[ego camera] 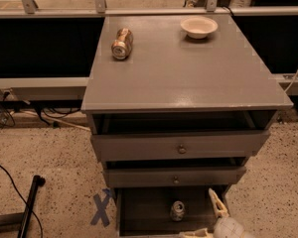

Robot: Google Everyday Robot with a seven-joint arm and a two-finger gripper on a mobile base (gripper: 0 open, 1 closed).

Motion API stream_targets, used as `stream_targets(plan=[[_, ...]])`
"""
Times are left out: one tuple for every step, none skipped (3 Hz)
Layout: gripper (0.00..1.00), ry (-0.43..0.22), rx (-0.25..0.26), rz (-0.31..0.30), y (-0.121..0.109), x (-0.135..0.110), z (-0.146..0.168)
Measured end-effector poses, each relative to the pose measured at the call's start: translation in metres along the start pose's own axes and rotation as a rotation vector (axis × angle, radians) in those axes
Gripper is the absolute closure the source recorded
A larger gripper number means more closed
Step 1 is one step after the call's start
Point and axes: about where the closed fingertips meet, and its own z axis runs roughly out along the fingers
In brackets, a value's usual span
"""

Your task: Pick 7up can from bottom drawer and place on counter

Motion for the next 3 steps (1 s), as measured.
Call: stream_targets(plan=[[0.0,0.001,-0.002,0.001,0.0,0.0,0.0],[0.0,0.034,-0.019,-0.034,0.011,0.027,0.015],[0.0,0.034,-0.02,-0.034,0.011,0.027,0.015]])
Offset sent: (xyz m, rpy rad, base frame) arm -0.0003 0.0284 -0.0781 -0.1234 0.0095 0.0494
